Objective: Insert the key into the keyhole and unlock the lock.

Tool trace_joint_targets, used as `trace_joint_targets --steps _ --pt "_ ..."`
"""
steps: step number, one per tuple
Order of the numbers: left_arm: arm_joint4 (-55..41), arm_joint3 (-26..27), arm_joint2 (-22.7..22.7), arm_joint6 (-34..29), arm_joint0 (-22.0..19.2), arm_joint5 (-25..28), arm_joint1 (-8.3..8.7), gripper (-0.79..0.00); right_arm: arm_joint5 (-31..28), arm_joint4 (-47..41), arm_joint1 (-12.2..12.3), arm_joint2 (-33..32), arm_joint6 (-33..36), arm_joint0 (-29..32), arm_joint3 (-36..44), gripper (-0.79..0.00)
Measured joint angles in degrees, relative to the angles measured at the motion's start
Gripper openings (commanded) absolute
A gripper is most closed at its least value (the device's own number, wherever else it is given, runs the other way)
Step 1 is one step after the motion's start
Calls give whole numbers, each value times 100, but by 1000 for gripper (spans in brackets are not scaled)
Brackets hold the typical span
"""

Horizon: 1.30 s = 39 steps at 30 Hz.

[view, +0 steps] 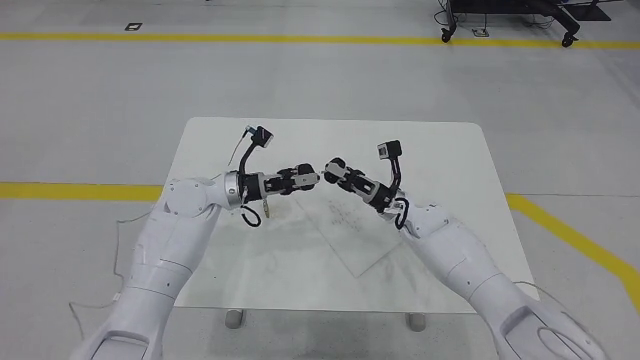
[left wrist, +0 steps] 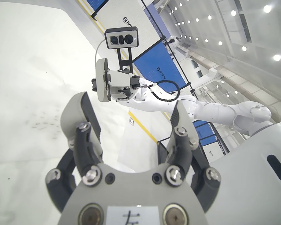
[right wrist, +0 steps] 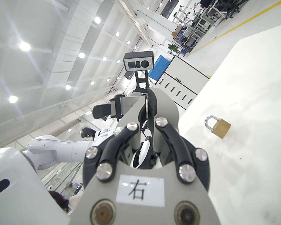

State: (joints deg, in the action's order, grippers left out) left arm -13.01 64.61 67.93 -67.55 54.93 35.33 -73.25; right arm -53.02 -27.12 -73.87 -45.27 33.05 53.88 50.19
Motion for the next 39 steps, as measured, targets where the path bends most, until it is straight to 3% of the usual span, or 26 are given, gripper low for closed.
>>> trace_joint_targets --steps 16,33,39 --pt "456 51 -172 400 -38 -215 77 -505 -97 61 -149 -34 145 -91 -235 -785" --pt "393 -33 -305 572 -92 -316 133 -671 -144 -77 -232 -143 473 -87 -326 -785" --pt "406 -30 -355 643 -101 -337 149 -696 -138 -88 -255 -184 532 -75 -341 -785"
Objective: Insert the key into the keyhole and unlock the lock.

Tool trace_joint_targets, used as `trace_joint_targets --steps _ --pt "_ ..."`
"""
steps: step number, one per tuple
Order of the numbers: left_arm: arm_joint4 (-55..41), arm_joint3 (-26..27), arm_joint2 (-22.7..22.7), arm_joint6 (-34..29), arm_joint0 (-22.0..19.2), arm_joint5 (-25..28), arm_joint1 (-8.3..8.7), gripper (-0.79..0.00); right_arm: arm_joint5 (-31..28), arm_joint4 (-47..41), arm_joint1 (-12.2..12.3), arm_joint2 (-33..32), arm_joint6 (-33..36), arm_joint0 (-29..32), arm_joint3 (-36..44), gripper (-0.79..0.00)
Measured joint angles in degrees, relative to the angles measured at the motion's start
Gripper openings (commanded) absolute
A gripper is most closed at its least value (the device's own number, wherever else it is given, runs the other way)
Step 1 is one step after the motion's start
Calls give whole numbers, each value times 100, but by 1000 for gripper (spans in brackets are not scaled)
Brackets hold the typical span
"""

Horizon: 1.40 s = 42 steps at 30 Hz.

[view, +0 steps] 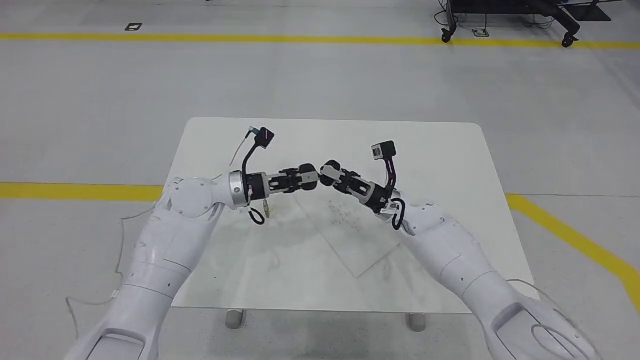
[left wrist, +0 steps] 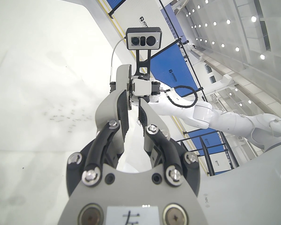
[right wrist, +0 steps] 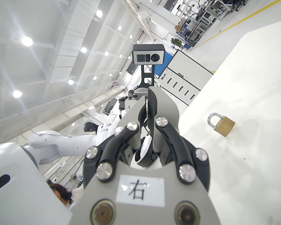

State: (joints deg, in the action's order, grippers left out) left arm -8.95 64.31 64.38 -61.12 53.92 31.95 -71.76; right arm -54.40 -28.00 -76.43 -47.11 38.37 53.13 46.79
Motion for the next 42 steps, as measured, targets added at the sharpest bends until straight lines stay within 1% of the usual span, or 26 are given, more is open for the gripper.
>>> trace_joint_targets --steps 3,5,14,39,40,41,42 --pt "-4 4 -24 25 -1 -21 8 -720 9 -8 -10 -21 29 5 -6 -785" --pt "-8 0 -39 54 -2 -45 13 -785 18 0 -16 -36 53 5 -13 -785" --pt "-42 3 -58 208 -1 -121 37 -785 50 20 -43 -95 125 18 -21 -785" --pt "-35 92 -110 290 11 -112 123 -785 138 -57 -120 -272 216 52 -56 -785" --pt "-35 94 -113 293 10 -113 126 -785 140 -58 -122 -278 220 53 -57 -767" --pt "-35 96 -116 296 10 -114 130 -785 142 -57 -125 -285 227 54 -60 -785" --pt "-36 98 -118 299 10 -114 132 -785 142 -56 -127 -291 232 55 -61 -785"
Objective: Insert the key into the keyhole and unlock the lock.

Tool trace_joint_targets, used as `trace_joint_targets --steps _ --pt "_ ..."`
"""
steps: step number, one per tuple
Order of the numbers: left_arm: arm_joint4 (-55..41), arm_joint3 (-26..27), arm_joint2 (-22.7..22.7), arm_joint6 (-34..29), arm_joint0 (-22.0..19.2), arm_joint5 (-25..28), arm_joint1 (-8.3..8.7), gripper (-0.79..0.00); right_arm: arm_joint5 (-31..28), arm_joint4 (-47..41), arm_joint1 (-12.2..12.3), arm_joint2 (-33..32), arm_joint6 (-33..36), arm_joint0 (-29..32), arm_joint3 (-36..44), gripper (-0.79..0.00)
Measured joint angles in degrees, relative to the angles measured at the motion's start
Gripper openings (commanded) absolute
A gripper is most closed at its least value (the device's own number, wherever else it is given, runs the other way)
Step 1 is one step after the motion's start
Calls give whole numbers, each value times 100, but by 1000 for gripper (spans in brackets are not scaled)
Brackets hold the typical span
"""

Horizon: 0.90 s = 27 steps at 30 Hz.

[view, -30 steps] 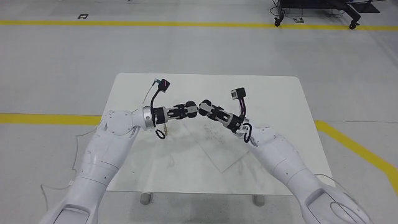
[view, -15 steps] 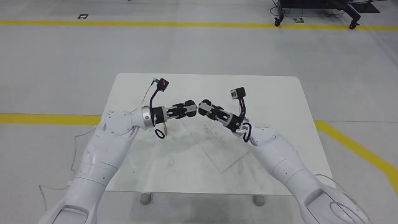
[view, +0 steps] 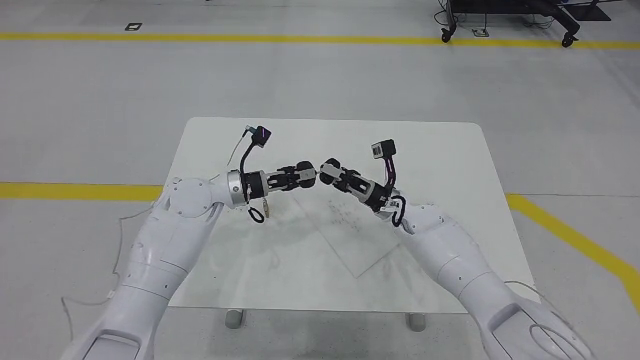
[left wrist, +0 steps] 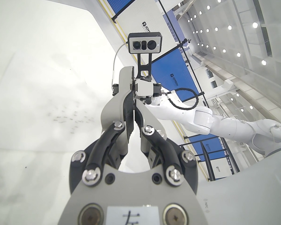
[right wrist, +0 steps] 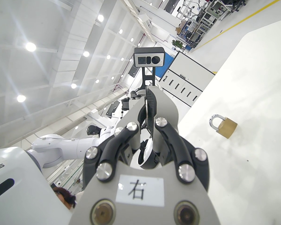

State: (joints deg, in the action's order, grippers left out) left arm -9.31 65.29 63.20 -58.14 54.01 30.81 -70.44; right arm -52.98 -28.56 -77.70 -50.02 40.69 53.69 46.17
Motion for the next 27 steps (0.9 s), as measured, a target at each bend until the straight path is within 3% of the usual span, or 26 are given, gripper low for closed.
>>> trace_joint_targets --steps 18,20,21,27 --pt "-37 39 -12 109 20 36 53 -785 22 2 -42 -104 100 27 -22 -785" --pt "-63 44 -16 121 23 19 57 -554 26 9 -46 -111 120 32 -16 -785" --pt "-77 45 -20 121 24 18 58 -508 28 12 -48 -113 128 35 -14 -785" --pt "-161 33 -45 92 16 37 66 -533 32 14 -61 -135 179 43 -8 -785"
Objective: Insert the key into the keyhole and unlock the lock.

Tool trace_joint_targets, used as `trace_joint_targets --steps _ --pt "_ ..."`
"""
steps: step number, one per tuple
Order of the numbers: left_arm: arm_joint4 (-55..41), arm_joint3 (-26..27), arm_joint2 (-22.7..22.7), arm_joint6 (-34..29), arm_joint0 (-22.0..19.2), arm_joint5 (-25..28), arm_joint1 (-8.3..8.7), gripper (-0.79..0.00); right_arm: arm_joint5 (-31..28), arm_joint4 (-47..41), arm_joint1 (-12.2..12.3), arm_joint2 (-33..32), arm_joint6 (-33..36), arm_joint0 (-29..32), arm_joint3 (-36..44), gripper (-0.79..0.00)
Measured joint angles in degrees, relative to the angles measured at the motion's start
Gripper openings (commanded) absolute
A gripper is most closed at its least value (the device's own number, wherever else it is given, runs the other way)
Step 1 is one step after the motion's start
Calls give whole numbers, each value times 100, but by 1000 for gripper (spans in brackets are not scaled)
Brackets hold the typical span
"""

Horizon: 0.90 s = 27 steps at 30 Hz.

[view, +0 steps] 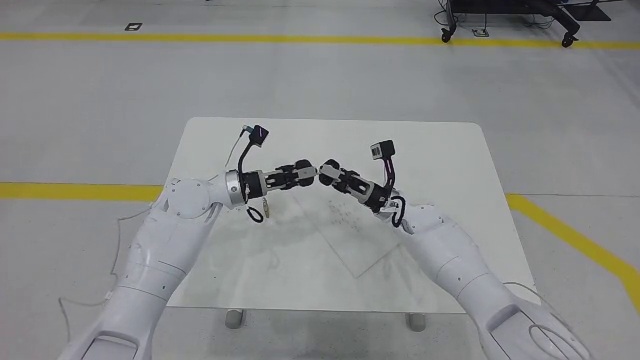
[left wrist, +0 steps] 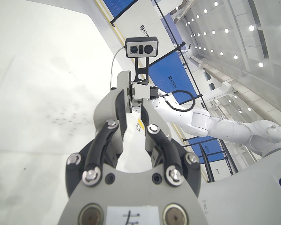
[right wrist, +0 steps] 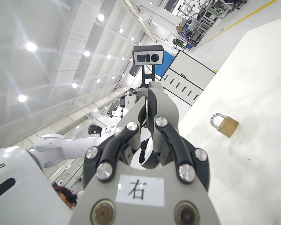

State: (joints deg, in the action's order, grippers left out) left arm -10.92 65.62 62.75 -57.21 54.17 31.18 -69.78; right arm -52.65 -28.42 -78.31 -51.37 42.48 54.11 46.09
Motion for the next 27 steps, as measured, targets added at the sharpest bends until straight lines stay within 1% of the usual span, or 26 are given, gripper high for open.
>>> trace_joint_targets --steps 1,7,10,19,21,23,24,25,27 --pt "-10 -3 -5 -6 -2 3 1 -536 -1 -4 -2 -4 8 1 0 -785" --pt "-62 -28 -73 -31 -23 10 -2 -622 18 -17 -17 -19 60 8 4 -785" --pt "-83 -49 -94 -30 -39 13 -3 -634 28 -34 -24 -28 95 10 4 -785" --pt "-140 -100 -146 -25 -65 9 1 -625 54 -102 -39 -63 224 10 -2 -785" --pt "-171 -107 -162 -32 -68 10 -1 -634 52 -114 -42 -73 244 12 -2 -785" --pt "-192 -116 -175 -38 -75 14 -1 -665 56 -110 -45 -79 264 11 -10 -785" --pt "-194 -120 -180 -38 -78 16 -1 -708 58 -107 -47 -82 268 10 -12 -785" --pt "-195 -123 -185 -36 -80 19 -1 -773 59 -105 -49 -84 271 10 -13 -785" --pt "-196 -128 -196 -37 -87 26 1 -785 61 -98 -54 -86 281 11 -13 -785"
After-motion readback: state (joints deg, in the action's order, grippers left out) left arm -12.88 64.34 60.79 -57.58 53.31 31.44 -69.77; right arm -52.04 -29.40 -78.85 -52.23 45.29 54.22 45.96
